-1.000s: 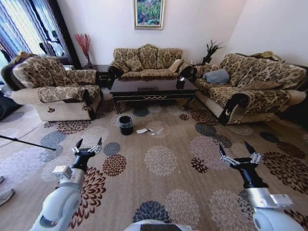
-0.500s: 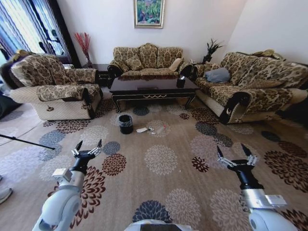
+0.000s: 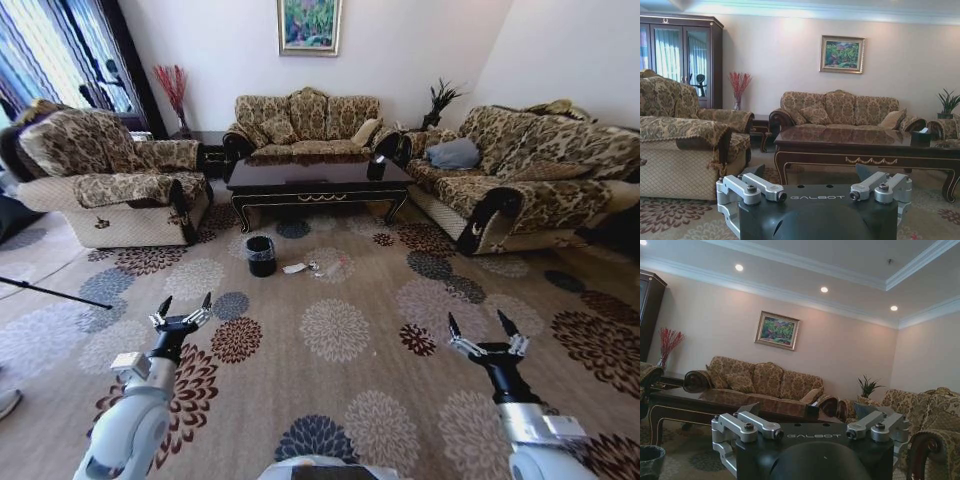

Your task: Move to the front of the table and pick up the trash from the floor, then place it into the trash bin.

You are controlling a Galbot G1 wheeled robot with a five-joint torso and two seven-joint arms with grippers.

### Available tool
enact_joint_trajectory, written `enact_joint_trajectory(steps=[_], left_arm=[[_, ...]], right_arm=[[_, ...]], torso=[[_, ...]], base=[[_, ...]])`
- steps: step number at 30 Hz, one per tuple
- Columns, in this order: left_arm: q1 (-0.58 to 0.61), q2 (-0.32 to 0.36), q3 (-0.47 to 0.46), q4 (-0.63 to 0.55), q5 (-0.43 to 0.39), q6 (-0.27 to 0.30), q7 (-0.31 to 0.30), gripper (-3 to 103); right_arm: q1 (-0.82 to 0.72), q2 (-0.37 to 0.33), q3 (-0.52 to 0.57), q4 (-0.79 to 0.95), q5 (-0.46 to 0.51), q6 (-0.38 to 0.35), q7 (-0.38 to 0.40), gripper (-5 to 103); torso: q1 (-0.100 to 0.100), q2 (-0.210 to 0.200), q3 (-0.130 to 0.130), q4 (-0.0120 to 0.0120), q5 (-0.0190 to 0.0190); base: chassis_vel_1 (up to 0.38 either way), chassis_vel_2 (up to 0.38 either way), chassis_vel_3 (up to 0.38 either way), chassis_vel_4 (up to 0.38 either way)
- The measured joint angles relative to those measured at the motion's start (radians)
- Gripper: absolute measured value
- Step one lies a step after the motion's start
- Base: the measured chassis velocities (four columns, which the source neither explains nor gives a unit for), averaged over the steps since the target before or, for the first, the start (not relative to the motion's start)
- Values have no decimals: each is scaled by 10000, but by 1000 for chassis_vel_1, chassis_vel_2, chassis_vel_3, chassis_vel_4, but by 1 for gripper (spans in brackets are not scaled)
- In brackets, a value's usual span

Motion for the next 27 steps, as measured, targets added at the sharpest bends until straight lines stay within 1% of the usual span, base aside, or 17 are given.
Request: enact_joint_trajectory(steps=[2,11,15,16,25,27], left_arm=[[-2,36,-4,-6,5,20,-34,100],[-20,16,77,89,-27,72,-226,100],[-6,25,124,149,-35,129,-324,100],[-6,25,124,149,-35,129,-324,100],[-33,322,-81,59,-345,191,-343,100],[-40,346,-90,50,-348,197,-344,100]], right_arm=[[2,-5,-40,19,-31,0,-3,100],[-6,46,-203,-82,-203,24,-29,100],[43,163,-490,-409,-553,125,-30,100],[43,163,-490,-409,-553,125,-30,100],[30,117,-521,-468,-594,128,-31,100],[25,98,-485,-461,-575,129,-31,100]], torso=[[-60,-144,-83,0,0],[-215,-497,-282,0,-1],[-312,-740,-424,0,1],[-312,-740,-424,0,1],[-502,-1177,-673,0,0],[-519,-1219,-699,0,-1]], base=[[0,0,0,0],[0,0,0,0],[0,0,0,0],[0,0,0,0],[0,0,0,0],[0,0,0,0]])
